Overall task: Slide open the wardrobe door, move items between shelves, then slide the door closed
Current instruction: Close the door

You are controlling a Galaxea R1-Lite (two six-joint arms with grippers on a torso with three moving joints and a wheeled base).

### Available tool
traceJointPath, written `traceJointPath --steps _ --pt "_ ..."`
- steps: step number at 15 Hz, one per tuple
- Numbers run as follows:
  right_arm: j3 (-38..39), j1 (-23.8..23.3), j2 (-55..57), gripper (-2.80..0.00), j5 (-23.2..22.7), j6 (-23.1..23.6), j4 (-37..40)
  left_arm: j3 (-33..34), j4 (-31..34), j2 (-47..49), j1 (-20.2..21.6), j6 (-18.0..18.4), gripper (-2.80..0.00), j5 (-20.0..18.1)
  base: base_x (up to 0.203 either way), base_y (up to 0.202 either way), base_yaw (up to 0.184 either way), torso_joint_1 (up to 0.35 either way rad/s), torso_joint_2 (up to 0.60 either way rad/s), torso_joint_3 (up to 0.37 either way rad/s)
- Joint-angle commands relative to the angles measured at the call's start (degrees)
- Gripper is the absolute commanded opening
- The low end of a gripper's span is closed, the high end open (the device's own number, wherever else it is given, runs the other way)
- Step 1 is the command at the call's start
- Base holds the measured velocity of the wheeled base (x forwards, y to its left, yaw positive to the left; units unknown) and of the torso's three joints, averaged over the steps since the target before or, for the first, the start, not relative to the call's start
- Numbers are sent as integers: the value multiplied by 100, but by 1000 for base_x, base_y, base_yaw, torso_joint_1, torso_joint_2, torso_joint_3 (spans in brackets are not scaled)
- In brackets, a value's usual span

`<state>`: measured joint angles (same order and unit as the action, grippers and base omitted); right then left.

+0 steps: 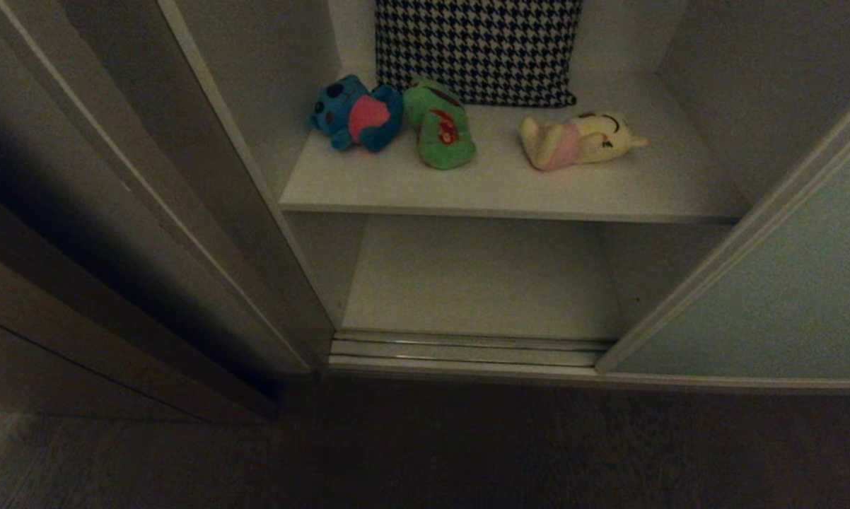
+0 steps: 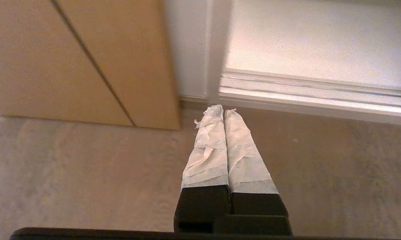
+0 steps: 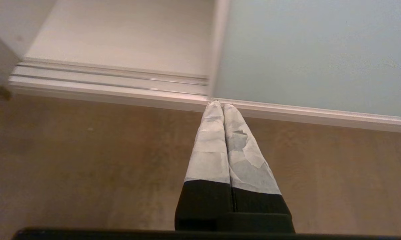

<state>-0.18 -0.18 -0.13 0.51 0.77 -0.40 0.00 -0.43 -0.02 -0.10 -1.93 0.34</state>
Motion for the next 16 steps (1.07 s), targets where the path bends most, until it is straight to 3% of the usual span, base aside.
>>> traceJointPath --steps 1,9,16 --pt "1 1 5 -280 2 2 -4 0 -10 2 1 -1 -280 1 0 -197 5 2 2 6" --pt "1 1 5 -280 2 2 -4 0 -10 2 1 -18 -280 1 0 -182 2 4 1 1" --pt "1 1 5 -280 2 2 -4 0 -10 2 1 -18 -280 1 0 -7 0 1 0 0"
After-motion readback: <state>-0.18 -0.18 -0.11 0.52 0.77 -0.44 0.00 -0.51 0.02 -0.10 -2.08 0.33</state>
